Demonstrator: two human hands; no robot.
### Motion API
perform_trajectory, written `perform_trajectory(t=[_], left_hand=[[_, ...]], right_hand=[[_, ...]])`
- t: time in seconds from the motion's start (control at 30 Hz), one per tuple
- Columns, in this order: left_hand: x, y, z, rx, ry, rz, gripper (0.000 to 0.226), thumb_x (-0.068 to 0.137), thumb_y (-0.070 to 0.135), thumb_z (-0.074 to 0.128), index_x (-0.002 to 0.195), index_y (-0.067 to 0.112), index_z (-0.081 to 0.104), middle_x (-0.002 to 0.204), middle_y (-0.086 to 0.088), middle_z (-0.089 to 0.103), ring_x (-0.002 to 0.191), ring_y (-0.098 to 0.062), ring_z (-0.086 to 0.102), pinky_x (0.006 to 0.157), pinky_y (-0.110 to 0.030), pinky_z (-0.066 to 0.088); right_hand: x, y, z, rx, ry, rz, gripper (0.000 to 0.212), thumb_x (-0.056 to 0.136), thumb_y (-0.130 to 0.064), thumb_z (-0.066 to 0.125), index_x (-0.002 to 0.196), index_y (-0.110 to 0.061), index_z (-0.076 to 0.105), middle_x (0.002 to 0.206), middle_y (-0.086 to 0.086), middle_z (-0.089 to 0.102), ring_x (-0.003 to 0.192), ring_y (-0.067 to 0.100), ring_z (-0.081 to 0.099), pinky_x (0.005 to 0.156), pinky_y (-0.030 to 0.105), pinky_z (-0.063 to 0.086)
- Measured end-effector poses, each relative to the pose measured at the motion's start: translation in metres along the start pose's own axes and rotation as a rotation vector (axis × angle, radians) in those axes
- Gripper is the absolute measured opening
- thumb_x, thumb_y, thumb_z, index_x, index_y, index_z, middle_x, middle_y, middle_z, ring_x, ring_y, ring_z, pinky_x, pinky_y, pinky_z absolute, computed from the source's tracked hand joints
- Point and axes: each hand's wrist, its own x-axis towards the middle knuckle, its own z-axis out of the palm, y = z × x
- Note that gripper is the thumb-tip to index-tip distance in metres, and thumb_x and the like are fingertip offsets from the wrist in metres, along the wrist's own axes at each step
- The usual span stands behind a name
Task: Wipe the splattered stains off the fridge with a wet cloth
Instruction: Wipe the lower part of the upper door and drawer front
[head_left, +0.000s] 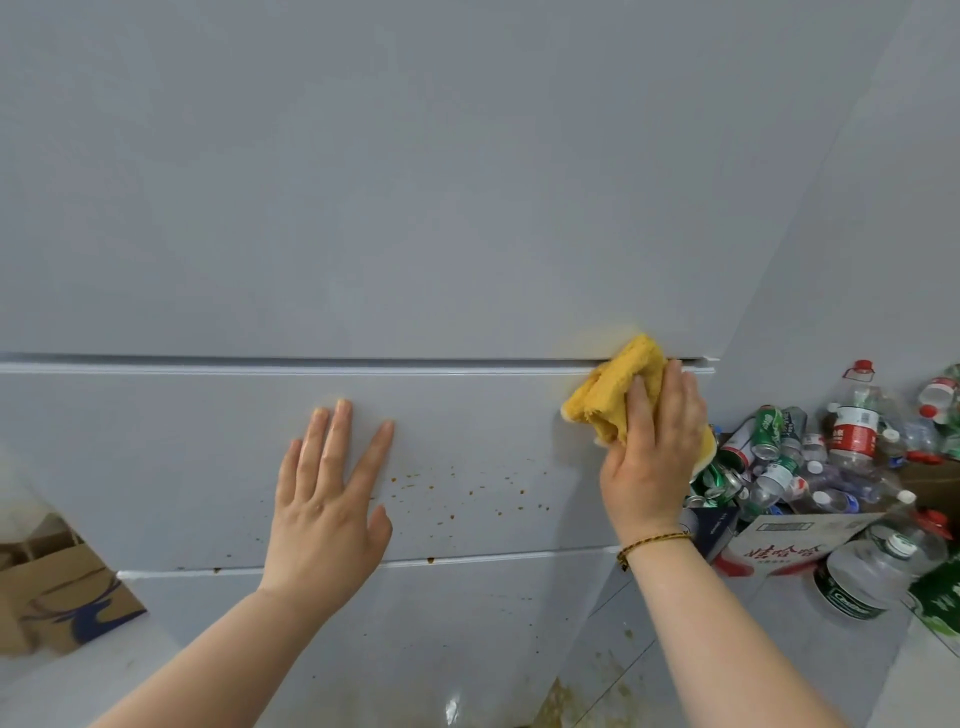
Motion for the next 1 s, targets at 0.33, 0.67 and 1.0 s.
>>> perform_trajectory(t=[0.33, 0.67, 1.0], left_hand=[[0.000, -0.014, -0.004, 0.034, -0.073, 0.053, 0.070, 0.072, 0.031, 0.035, 0.140, 0.021, 0.021, 0.155, 0.001, -0.014, 0.141, -0.010, -0.016, 0.112, -0.023, -0.011], [-0.017, -0.015, 0.001, 0.035, -0.051, -0.086, 0.069, 0.073, 0.031, 0.034, 0.139, 0.017, 0.020, 0.142, -0.019, 0.017, 0.140, -0.020, -0.006, 0.113, -0.029, -0.008], [-0.024, -0.021, 0.011, 0.012, -0.037, -0.100, 0.072, 0.070, 0.025, 0.050, 0.137, 0.012, 0.026, 0.143, -0.020, 0.013, 0.139, -0.022, -0.006, 0.097, -0.053, 0.027]], right_hand=[[-0.088, 0.007, 0.037, -0.150, -0.139, -0.746, 0.053, 0.097, -0.010, 0.022, 0.148, -0.015, 0.005, 0.156, 0.008, -0.003, 0.144, 0.025, 0.001, 0.118, 0.037, 0.004], [-0.043, 0.037, 0.020, -0.133, 0.016, -0.530, 0.067, 0.089, -0.008, 0.038, 0.148, -0.021, 0.007, 0.156, 0.003, -0.002, 0.144, 0.023, 0.002, 0.117, 0.039, 0.003], [-0.139, 0.041, 0.045, -0.148, -0.273, -0.921, 0.053, 0.096, -0.006, 0.018, 0.147, -0.011, 0.003, 0.156, 0.011, -0.006, 0.144, 0.028, -0.002, 0.116, 0.038, 0.005]])
